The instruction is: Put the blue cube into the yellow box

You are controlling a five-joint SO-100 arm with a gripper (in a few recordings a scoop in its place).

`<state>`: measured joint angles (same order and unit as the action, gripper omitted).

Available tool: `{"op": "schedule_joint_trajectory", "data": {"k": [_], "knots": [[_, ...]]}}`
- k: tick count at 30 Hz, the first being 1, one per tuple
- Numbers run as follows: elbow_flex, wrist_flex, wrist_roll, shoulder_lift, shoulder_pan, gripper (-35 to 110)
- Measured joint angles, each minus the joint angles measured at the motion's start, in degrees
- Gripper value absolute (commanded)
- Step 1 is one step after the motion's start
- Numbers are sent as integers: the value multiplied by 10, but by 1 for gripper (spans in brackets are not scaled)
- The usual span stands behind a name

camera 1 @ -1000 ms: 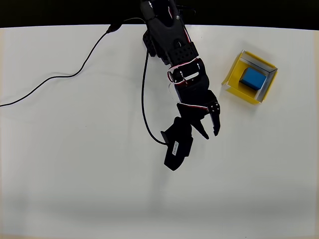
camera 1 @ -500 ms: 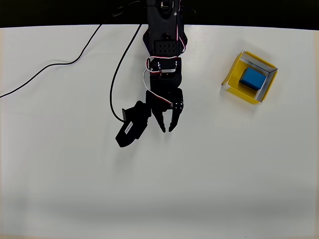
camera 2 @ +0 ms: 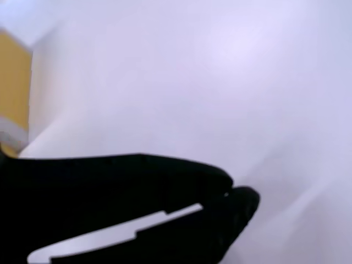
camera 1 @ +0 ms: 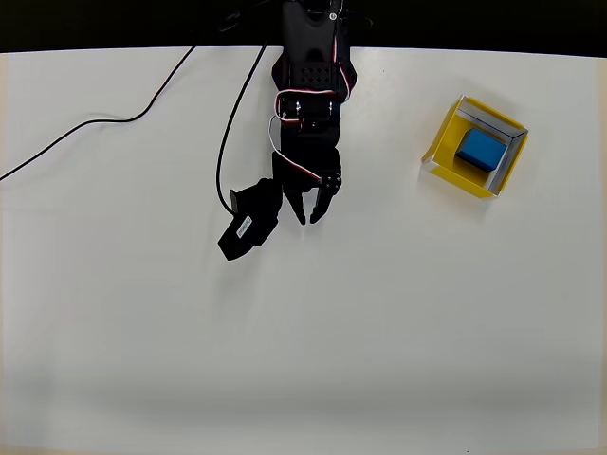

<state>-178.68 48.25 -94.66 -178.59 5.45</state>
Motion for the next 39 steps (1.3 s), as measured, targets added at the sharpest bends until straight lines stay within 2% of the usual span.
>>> {"op": "schedule_joint_trajectory", "data": {"k": [6,11,23,39], "knots": [[0,185,-15,-83,-2,0],[0,263,-35,-109,-30,0],[0,286,42,-114,-64,1],[0,286,45,-114,-69,1]]}}
